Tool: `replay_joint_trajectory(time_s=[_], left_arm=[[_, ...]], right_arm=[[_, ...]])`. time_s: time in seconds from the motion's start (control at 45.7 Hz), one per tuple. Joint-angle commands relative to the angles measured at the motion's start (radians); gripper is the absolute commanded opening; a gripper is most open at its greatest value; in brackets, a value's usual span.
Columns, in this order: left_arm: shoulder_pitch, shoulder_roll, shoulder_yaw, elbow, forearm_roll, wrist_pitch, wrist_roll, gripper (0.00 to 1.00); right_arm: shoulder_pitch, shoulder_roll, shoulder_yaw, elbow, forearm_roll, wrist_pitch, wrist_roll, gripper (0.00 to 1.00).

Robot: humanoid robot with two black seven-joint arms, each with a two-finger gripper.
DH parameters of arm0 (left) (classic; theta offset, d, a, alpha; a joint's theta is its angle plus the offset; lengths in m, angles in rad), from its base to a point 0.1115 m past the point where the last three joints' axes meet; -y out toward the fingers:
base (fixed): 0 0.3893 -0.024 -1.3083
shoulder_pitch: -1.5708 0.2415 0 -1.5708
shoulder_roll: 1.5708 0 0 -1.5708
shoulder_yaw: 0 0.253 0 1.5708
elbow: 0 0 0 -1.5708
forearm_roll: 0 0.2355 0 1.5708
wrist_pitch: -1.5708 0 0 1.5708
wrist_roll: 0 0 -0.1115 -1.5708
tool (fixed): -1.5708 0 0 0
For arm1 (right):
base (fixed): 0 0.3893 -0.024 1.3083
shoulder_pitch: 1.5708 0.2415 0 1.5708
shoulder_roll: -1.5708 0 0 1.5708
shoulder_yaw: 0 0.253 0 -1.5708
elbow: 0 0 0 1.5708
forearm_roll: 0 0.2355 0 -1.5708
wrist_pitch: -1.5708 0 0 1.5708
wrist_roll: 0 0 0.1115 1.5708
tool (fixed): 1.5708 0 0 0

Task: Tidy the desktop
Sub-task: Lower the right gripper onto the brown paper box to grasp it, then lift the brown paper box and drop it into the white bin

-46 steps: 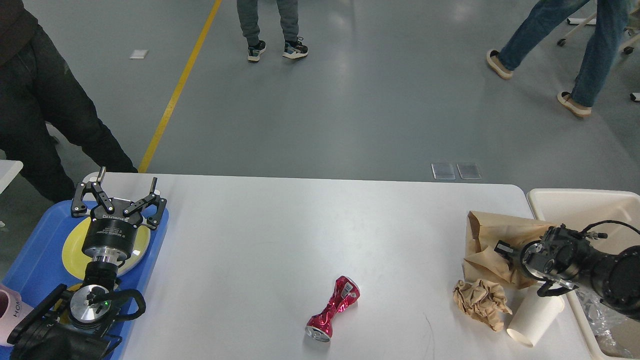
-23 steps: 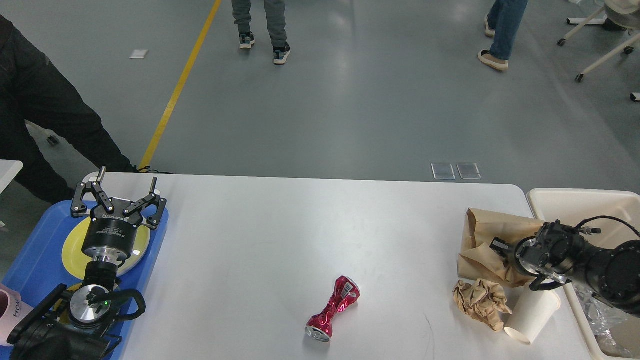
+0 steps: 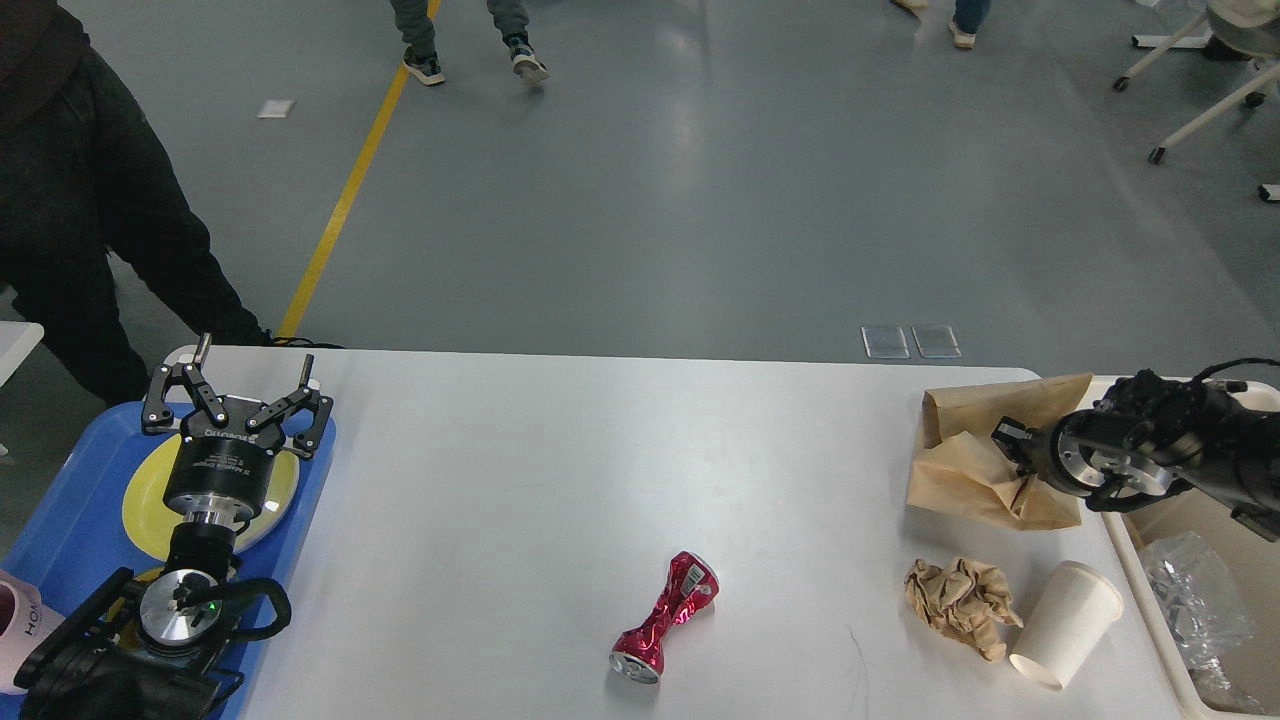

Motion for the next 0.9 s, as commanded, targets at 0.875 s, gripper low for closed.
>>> replay_joint_trajectory(time_s=[0.875], left_arm=[[0.0,0.0,-0.002,0.002,0.0,0.0,0.0,0.96]], right_arm=[[1.254,-0.008,-0.578,0.828,0.091,0.641,0.168,0.0]])
